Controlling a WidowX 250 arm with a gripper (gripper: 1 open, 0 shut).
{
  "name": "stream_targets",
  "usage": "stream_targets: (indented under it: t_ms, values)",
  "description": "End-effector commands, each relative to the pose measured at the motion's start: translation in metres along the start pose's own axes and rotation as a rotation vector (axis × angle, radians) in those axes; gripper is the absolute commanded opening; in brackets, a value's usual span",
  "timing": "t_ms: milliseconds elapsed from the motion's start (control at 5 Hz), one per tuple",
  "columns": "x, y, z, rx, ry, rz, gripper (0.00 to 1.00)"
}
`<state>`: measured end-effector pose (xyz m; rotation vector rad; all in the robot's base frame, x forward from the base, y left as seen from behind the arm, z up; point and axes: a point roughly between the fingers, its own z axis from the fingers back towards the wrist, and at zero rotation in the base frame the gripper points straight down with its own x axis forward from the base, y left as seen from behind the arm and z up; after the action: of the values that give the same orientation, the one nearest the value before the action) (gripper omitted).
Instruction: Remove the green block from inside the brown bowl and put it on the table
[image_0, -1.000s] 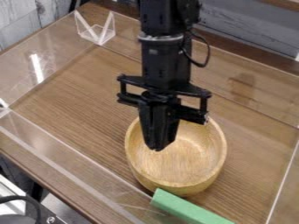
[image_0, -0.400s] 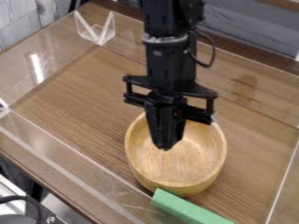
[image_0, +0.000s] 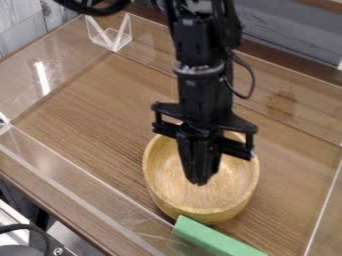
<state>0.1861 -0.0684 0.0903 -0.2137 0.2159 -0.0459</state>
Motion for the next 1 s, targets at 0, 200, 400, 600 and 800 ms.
stream_targets:
  t_ms: [0, 200, 400, 600, 800]
  values:
    - [0.007, -0.008, -0.003, 0.004, -0.052, -0.025, 0.00]
    - [0.010, -0.012, -0.011, 0.008, -0.067, -0.036, 0.00]
    - [0.011, -0.015, -0.019, 0.011, -0.070, -0.041, 0.00]
    - [0.012, -0.017, -0.025, 0.011, -0.073, -0.043, 0.00]
    - [0.012, -0.016, -0.027, 0.007, -0.072, -0.045, 0.00]
